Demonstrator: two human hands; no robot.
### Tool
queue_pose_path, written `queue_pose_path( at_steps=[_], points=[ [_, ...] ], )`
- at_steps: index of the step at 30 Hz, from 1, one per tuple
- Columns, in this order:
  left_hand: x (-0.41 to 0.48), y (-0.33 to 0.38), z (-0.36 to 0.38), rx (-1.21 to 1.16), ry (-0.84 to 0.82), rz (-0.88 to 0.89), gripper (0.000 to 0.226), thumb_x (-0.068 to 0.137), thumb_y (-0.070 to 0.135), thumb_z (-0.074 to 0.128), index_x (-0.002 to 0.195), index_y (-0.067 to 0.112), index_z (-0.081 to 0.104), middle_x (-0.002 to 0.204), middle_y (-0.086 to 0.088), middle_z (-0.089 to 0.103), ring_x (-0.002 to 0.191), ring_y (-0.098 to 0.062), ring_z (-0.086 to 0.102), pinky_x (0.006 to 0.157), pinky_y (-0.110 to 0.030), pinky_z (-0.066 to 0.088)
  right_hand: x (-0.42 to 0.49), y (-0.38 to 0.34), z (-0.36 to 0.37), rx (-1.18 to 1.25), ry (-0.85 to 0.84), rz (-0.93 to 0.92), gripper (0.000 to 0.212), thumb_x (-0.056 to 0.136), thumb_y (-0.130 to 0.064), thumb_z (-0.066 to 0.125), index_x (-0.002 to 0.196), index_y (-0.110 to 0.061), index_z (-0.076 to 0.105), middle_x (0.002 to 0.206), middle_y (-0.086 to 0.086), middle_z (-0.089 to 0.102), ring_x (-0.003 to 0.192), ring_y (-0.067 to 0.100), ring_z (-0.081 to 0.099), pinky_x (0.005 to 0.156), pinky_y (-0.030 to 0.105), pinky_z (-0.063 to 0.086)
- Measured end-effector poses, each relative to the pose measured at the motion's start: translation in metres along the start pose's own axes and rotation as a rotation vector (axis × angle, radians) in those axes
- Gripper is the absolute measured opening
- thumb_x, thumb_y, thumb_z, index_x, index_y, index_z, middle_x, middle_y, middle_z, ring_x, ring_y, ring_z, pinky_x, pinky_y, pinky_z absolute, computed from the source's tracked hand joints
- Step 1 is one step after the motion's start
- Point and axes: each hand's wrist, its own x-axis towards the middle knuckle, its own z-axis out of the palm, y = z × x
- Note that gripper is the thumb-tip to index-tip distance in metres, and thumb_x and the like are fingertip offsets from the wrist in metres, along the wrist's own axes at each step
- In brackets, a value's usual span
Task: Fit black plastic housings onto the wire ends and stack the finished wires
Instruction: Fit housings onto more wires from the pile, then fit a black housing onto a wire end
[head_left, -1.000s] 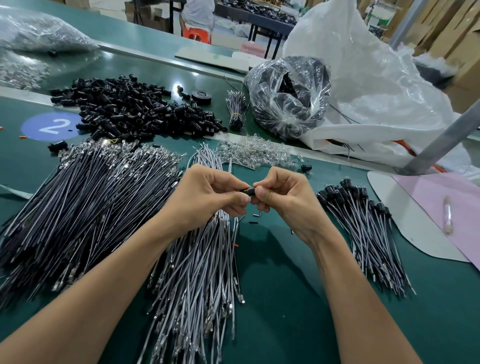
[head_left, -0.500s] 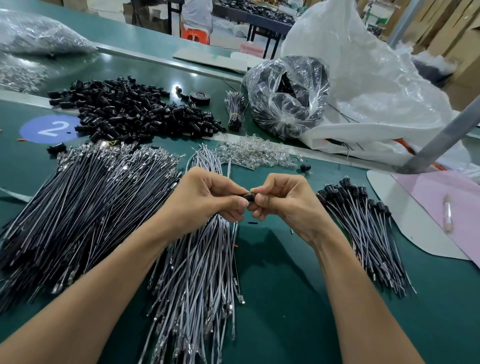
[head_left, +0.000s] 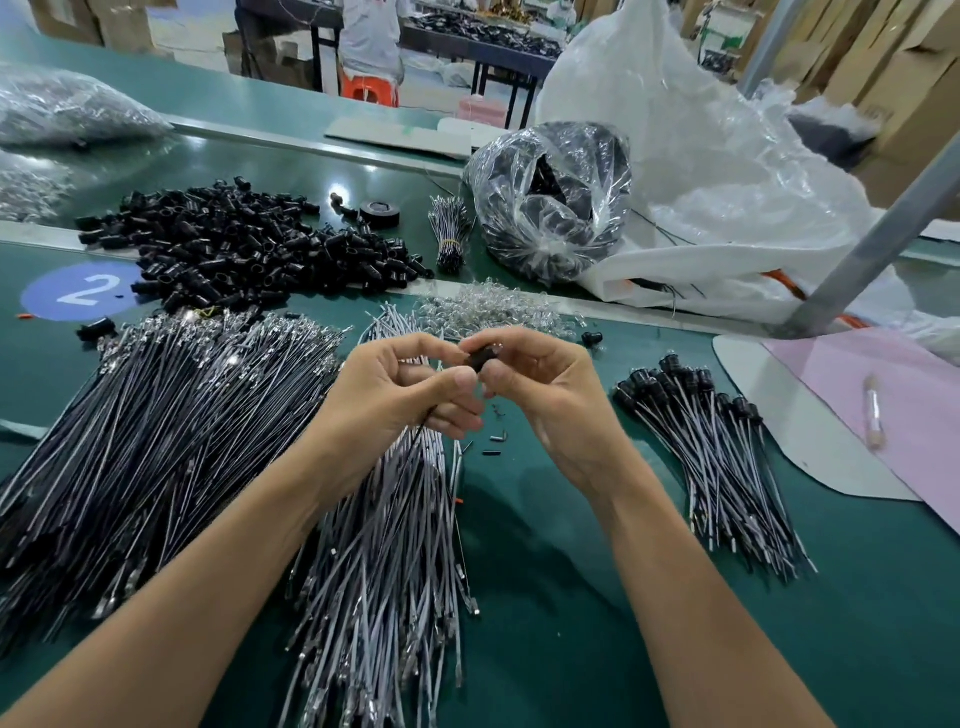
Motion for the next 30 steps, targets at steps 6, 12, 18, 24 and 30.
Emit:
queue_pose_path(
  at_steps=[6, 12, 18, 24, 30],
  points=[
    [0.002, 0.005, -0.008, 0.014, 0.234, 0.064, 0.043, 0.083, 0.05, 0.052, 0.1, 0.012, 0.065, 0.072, -0.005, 0.073, 0.061, -0.018, 0.07, 0.058, -0.024, 0.056, -0.019, -0.042, -0.048, 0.498, 0.089, -0.004, 0.023, 0.084, -0.023, 0.071, 0.102, -0.01, 0.073, 0.081, 0.003, 0.07, 0.07, 0.011, 0.063, 0.063, 0.022, 0.052],
    [0.003, 0.016, -0.025, -0.067, 0.641, 0.172, 0.045, 0.1, 0.049, 0.041, 0.086, 0.017, 0.067, 0.062, 0.003, 0.069, 0.054, -0.014, 0.064, 0.054, -0.022, 0.053, -0.058, -0.083, -0.146, -0.658, 0.441, 0.355, 0.018, 0.092, -0.022, 0.061, 0.1, -0.014, 0.074, 0.064, -0.002, 0.067, 0.052, 0.008, 0.055, 0.049, 0.017, 0.046],
    [0.006, 0.02, -0.034, 0.036, 0.792, 0.122, 0.023, 0.101, 0.028, 0.052, 0.084, 0.019, 0.065, 0.06, 0.005, 0.068, 0.046, -0.008, 0.056, 0.045, -0.017, 0.044, -0.057, -0.054, -0.152, -1.246, 0.49, 0.69, 0.031, 0.092, -0.026, 0.066, 0.117, -0.008, 0.068, 0.106, 0.02, 0.068, 0.086, 0.033, 0.066, 0.089, 0.041, 0.049],
    [0.009, 0.014, -0.031, 0.111, 0.692, 0.07, 0.009, 0.099, 0.016, 0.056, 0.094, 0.018, 0.063, 0.068, 0.003, 0.07, 0.047, -0.008, 0.054, 0.044, -0.018, 0.042, -0.025, -0.04, -0.061, -1.223, 0.424, 0.173, 0.011, 0.089, -0.012, 0.069, 0.097, -0.016, 0.076, 0.097, 0.005, 0.07, 0.07, -0.001, 0.057, 0.074, 0.009, 0.037],
    [0.011, 0.013, -0.033, 0.104, 0.784, 0.143, 0.009, 0.098, 0.019, 0.057, 0.091, 0.021, 0.061, 0.072, -0.002, 0.067, 0.043, -0.008, 0.049, 0.042, -0.017, 0.039, 0.01, -0.01, 0.064, -0.972, -0.099, 0.069, 0.009, 0.09, -0.019, 0.068, 0.092, -0.014, 0.075, 0.086, 0.0, 0.072, 0.071, 0.009, 0.061, 0.068, 0.027, 0.052]
  ],
)
